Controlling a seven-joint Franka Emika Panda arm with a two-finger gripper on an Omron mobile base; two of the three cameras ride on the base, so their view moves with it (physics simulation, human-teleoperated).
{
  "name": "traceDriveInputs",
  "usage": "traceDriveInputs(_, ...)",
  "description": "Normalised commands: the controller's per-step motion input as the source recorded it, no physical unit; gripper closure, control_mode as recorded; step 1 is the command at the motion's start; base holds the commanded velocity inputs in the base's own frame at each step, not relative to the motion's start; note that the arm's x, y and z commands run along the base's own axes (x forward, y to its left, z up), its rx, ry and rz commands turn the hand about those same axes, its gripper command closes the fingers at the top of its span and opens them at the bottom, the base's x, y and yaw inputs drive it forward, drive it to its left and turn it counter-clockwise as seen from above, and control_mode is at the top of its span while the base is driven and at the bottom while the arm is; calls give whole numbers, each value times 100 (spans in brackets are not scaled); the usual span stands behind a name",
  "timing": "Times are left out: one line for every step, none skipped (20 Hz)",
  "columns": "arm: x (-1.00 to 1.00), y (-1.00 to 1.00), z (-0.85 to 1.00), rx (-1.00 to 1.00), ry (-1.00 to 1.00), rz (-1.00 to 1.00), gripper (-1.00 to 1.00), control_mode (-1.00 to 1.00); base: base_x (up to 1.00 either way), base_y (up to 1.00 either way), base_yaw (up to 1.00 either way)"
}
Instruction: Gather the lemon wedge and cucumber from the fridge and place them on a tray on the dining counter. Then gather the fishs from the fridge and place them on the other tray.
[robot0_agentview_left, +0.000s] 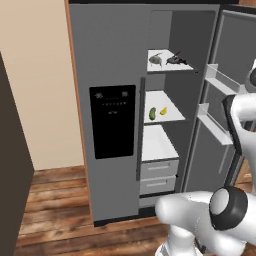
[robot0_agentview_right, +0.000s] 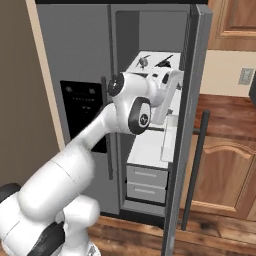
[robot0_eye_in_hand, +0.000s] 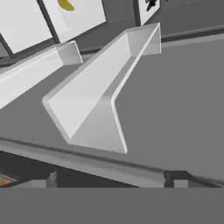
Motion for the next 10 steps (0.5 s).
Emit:
traceDriveInputs(-100, 31, 76, 0, -41, 0, -100, -100, 0, 0, 0)
traceDriveInputs(-100, 39, 84, 0, -40, 0, -100, -100, 0, 0, 0)
traceDriveInputs(-88, 51, 92, 1, -38, 0, -100, -100, 0, 0, 0)
traceDriveInputs(-85, 57, 94, 2, -39, 0, -100, -100, 0, 0, 0)
traceDriveInputs(-77, 67, 92, 1, -39, 0, -100, -100, 0, 0, 0)
traceDriveInputs(-64, 83, 87, 3, -41, -4, -100, -100, 0, 0, 0)
traceDriveInputs(-58, 94, 86, 4, -41, -5, -100, -100, 0, 0, 0)
traceDriveInputs(-58, 100, 82, 5, -38, -6, -100, -100, 0, 0, 0)
traceDriveInputs(-54, 100, 79, 10, -35, -6, -100, -100, 0, 0, 0)
traceDriveInputs(-54, 100, 74, 14, -34, -6, -100, -100, 0, 0, 0)
